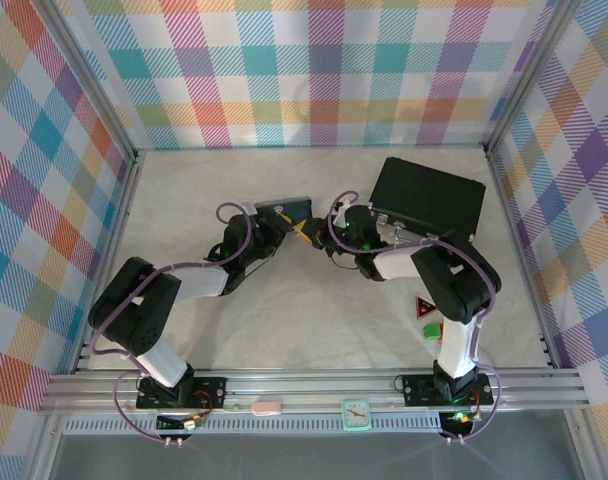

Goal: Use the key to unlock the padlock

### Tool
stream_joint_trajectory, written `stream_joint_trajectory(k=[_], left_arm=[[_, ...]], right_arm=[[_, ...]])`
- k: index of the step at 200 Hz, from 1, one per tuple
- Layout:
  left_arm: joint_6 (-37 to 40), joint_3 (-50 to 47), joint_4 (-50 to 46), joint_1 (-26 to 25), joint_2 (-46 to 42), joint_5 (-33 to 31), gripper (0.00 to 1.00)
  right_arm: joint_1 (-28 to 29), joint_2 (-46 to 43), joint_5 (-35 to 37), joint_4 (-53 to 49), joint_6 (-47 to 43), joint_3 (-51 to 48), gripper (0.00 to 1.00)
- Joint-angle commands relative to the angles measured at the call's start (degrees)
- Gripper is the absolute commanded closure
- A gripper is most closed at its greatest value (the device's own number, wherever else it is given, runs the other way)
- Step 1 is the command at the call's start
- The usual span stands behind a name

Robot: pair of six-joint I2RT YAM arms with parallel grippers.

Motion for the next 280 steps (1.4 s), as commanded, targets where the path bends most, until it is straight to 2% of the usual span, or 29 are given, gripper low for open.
stream_joint_trajectory(k=[1, 22, 54, 96, 164, 184, 205, 249, 262, 280], left_arm=[[1.76, 0.92, 3.49, -9.48, -0.1, 20.49, 1.0], [1.79, 1.2, 4.18, -10.67, 0.5, 20.42, 1.0], [1.78, 0.45, 4.53, -10.17, 1.07, 18.63, 1.0], [1.39, -0.41, 8.31, -8.88, 3.25, 16.36, 1.0], [-1.07, -1.8, 12.64, -8.57, 5.8, 14.06, 1.0], [-1.71, -1.86, 12.86, -8.4, 5.95, 13.81, 1.0], [-2.27, -1.75, 12.82, -8.32, 6.12, 13.73, 1.0], [-2.55, -1.39, 14.74, -8.05, 7.34, 13.71, 1.0], [-1.55, -1.36, 17.04, -8.05, 8.53, 13.91, 1.0], [1.47, -2.41, 24.47, -7.96, 10.84, 14.38, 1.0]], right_arm=[[1.75, 2.24, 1.2, 11.08, 4.26, 8.27, 1.0], [1.93, 2.7, 0.48, 11.06, 4.18, 10.1, 1.0], [1.58, 1.23, 1.04, 9.54, 1.89, 6.74, 1.0], [1.34, 2.12, 0.15, 15.01, 2.47, 2.45, 1.0], [1.31, 0.28, 0.7, 17.87, -0.21, -2.33, 0.79], [1.31, 0.61, 0.77, 19.38, -0.02, -3.16, 0.82], [1.33, 0.97, 0.82, 20.21, 0.1, -3.34, 1.0], [1.29, 0.93, 0.94, 20.3, 3.09, -3.79, 1.0], [1.31, 0.65, 0.83, 19.03, 6.94, -3.78, 1.0], [0.91, 0.78, 0.68, 18.64, 17.5, -4.15, 1.0]])
